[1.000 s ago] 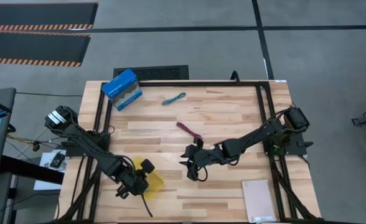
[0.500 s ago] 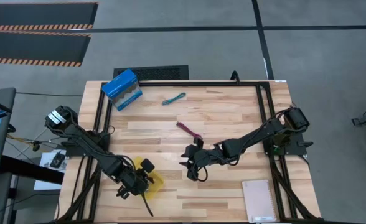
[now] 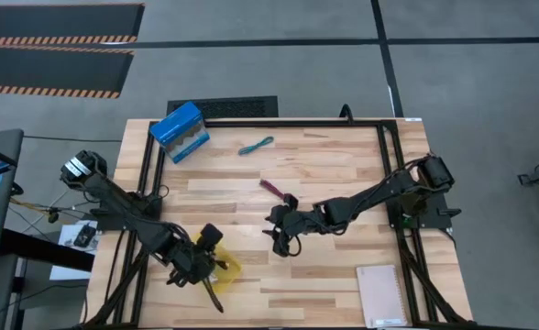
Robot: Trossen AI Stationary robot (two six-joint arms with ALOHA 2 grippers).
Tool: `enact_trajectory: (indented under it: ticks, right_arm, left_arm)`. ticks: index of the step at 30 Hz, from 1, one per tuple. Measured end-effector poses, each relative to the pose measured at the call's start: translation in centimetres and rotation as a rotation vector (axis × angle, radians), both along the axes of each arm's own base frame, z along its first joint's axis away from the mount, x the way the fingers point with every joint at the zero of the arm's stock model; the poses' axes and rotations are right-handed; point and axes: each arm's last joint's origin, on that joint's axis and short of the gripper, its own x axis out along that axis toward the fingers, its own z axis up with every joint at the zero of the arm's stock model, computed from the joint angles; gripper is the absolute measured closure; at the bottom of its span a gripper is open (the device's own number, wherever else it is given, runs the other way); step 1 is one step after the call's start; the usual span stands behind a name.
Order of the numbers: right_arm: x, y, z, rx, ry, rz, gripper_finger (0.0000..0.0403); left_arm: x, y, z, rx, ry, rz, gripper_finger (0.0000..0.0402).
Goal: Pick and place USB-C Cables
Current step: Put the pink charger cable into the yellow bin
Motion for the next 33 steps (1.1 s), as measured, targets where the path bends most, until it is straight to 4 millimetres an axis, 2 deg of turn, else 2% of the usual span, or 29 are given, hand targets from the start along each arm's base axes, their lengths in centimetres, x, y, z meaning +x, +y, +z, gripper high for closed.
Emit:
enact_trajectory:
  ticks: [10,18,23,29,33]
  right_arm:
    - [-0.8,-6.6,-1.8,-0.061,0.261,-0.159,0.0188]
    - [-0.9,-10.0,-2.0,-0.059,0.291,-0.24,0.0152]
    - [-1.0,-11.1,-2.0,-0.057,0.293,-0.267,0.0133]
    - [-1.0,-11.7,-2.0,-0.056,0.289,-0.286,0.0132]
    - [-1.0,-11.6,-2.7,-0.059,0.318,-0.283,0.0132]
  left_arm:
    - [-1.9,3.3,5.5,-0.054,-0.227,0.131,0.0234]
    - [-4.4,5.8,8.8,-0.131,-0.444,0.231,0.0234]
    - [-6.0,6.9,8.0,-0.242,-0.549,0.261,0.0234]
    - [-7.5,8.1,4.9,-0.328,-0.663,0.34,0.0234]
    - [-7.9,8.6,2.9,-0.351,-0.756,0.38,0.0234]
